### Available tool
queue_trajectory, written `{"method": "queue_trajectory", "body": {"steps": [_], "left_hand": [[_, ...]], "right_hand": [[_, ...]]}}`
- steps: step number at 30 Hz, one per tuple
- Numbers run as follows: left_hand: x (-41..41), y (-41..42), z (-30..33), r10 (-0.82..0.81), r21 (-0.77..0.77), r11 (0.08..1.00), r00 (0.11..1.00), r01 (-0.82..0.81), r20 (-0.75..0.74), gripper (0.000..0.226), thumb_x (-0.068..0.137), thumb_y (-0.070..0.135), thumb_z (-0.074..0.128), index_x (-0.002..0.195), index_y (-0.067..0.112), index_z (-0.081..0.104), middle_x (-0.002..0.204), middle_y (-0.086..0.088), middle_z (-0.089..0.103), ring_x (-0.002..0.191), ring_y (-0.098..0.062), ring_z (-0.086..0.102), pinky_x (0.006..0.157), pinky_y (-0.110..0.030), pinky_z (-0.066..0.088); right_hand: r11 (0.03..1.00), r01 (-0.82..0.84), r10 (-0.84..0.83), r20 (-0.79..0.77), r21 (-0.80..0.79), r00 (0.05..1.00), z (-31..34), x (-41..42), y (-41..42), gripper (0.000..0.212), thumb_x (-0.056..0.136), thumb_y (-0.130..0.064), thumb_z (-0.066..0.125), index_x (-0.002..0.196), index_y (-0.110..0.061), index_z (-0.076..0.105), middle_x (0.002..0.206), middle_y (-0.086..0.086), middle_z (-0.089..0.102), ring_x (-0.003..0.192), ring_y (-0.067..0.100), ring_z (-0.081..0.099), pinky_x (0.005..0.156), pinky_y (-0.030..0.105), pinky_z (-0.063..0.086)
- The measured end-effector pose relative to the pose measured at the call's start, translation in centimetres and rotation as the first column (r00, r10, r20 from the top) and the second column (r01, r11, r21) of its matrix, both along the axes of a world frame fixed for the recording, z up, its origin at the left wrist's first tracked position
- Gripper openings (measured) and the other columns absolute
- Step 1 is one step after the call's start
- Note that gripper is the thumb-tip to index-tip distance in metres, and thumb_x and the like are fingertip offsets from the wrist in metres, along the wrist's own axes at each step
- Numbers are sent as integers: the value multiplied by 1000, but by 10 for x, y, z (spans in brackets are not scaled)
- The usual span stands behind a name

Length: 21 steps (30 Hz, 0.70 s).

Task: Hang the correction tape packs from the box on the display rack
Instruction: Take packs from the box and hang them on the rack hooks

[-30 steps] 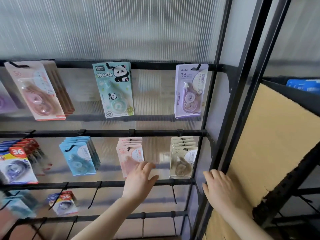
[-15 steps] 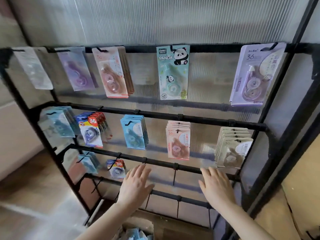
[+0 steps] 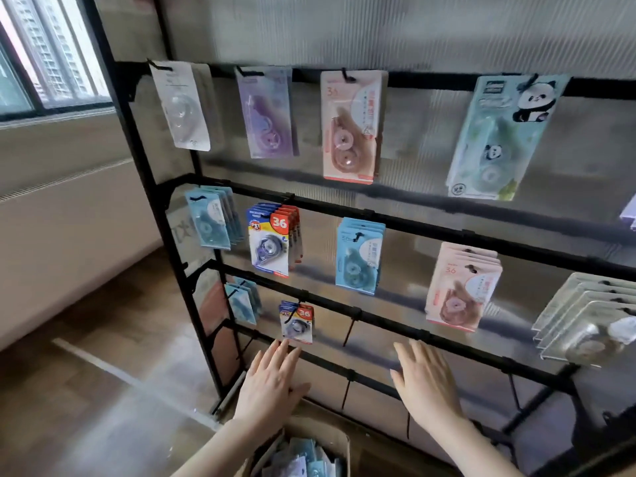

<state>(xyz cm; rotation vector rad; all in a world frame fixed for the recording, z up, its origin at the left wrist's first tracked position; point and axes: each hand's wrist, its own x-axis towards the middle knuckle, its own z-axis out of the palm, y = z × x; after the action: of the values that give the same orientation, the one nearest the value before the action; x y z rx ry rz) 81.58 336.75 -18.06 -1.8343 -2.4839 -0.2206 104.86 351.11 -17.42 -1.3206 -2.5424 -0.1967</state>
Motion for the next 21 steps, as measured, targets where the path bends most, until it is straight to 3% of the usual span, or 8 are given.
{"method": "queue_trajectory", "body": {"steps": [12,17,18,20,21], "left_hand": [[-104,-17,-48,-47,-177,982,994,64,99,64,77,62,35,116,24,69,120,-1,67,110,-18,65,83,-35,55],[-111,-17,-71,-30,-189,980,985,63,168,65,80,58,34,123,20,65,129,-4,62,118,-21,59,96,-32,47],[-110,-18,-75,-14,-201,978,984,50,177,71,81,61,28,130,20,59,137,-5,55,126,-22,53,102,-33,43],[-106,-19,-85,-27,-206,977,984,63,176,88,77,67,8,149,23,30,156,-3,22,145,-22,22,116,-32,14],[-104,-21,-91,-19,-215,975,978,64,206,92,73,68,0,152,24,17,159,-1,9,148,-21,8,115,-29,0]], "right_hand": [[992,122,-121,71,-20,990,-51,-97,-40,70,47,-32,92,108,-7,71,109,22,67,93,36,68,74,47,55],[993,112,-108,71,-50,992,-73,-113,-47,72,46,-31,93,110,-6,70,109,22,67,93,36,68,76,47,55],[992,108,-104,70,-59,992,-80,-116,-47,72,47,-30,92,111,-6,69,110,23,66,94,36,68,77,47,54],[991,96,-89,76,-96,993,-98,-118,-47,73,48,-29,92,113,-5,68,112,23,65,97,37,67,77,47,54],[988,90,-80,80,-124,994,-107,-119,-48,73,50,-28,91,114,-5,67,114,24,65,98,37,66,77,47,54]]}}
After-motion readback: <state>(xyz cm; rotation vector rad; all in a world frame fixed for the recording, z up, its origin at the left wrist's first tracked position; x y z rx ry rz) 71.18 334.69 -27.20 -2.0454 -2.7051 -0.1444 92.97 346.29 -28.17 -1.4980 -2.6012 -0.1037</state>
